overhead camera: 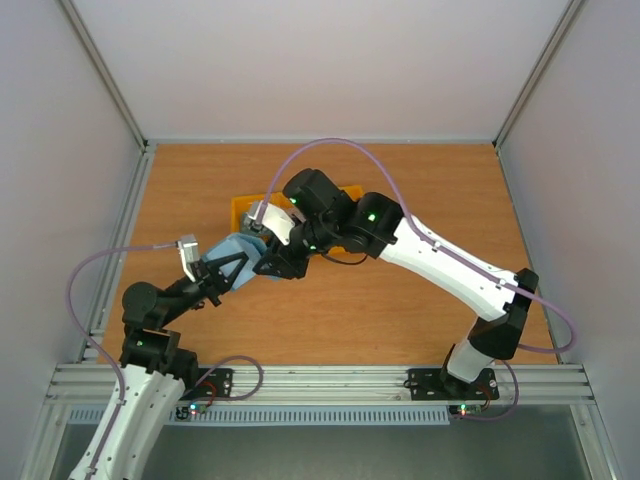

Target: Take the credit cards out of the card holder

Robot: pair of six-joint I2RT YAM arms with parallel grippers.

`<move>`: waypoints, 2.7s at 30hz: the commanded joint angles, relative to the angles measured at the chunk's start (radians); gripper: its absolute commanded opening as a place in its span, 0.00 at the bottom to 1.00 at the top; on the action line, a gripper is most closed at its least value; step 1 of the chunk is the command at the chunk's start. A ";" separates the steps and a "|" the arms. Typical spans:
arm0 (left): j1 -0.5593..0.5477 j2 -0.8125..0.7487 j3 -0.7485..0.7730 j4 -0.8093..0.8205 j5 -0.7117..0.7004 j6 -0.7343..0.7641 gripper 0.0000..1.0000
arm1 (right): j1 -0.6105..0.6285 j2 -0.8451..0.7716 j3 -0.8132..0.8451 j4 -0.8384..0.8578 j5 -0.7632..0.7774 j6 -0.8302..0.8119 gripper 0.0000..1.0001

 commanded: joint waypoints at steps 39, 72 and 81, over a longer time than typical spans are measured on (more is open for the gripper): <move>0.000 -0.064 -0.027 0.022 -0.021 0.036 0.00 | 0.205 -0.074 -0.073 0.193 0.614 0.059 0.98; 0.000 -0.071 -0.030 0.018 -0.016 0.047 0.00 | 0.227 0.015 -0.088 0.258 0.742 0.052 0.80; 0.000 -0.065 -0.033 0.025 -0.015 0.044 0.00 | 0.154 -0.059 -0.146 0.259 0.524 0.037 0.49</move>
